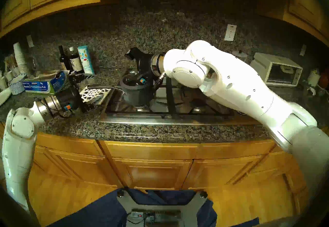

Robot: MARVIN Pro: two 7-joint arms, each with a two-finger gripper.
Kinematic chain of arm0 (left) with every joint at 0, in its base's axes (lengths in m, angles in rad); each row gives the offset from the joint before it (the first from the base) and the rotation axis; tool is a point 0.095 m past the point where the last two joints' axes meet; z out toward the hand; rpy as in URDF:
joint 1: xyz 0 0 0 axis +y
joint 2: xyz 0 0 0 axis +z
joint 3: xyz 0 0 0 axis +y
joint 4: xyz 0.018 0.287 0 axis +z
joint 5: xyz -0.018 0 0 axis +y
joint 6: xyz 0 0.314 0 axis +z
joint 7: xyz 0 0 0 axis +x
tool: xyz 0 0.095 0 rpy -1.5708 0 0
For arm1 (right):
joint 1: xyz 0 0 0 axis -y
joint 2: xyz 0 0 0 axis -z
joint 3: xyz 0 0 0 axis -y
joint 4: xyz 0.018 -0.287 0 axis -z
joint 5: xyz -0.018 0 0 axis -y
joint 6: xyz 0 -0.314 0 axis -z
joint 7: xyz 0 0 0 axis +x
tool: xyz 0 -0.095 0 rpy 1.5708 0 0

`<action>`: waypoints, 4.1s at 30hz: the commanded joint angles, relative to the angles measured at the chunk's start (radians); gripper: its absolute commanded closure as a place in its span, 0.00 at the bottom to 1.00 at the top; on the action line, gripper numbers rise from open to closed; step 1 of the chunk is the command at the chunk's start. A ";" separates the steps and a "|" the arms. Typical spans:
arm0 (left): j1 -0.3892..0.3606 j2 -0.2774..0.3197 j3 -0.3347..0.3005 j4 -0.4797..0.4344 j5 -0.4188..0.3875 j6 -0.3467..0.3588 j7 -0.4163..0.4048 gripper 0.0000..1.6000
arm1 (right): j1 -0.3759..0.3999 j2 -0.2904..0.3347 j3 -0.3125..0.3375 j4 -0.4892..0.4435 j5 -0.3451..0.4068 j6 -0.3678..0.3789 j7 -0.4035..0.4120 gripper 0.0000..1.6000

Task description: Pick up the pot, put it on the stove, take off the pot lid

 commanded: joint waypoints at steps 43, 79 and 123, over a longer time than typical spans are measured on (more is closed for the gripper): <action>-0.021 0.005 -0.020 -0.017 -0.015 0.002 0.011 0.00 | 0.028 -0.052 0.051 0.096 0.022 -0.097 -0.102 0.00; -0.021 0.005 -0.020 -0.017 -0.015 0.001 0.011 0.00 | 0.023 0.031 0.094 0.028 0.030 -0.015 -0.038 1.00; -0.021 0.004 -0.020 -0.017 -0.015 0.001 0.010 0.00 | 0.018 0.191 0.198 -0.113 0.037 0.022 0.052 1.00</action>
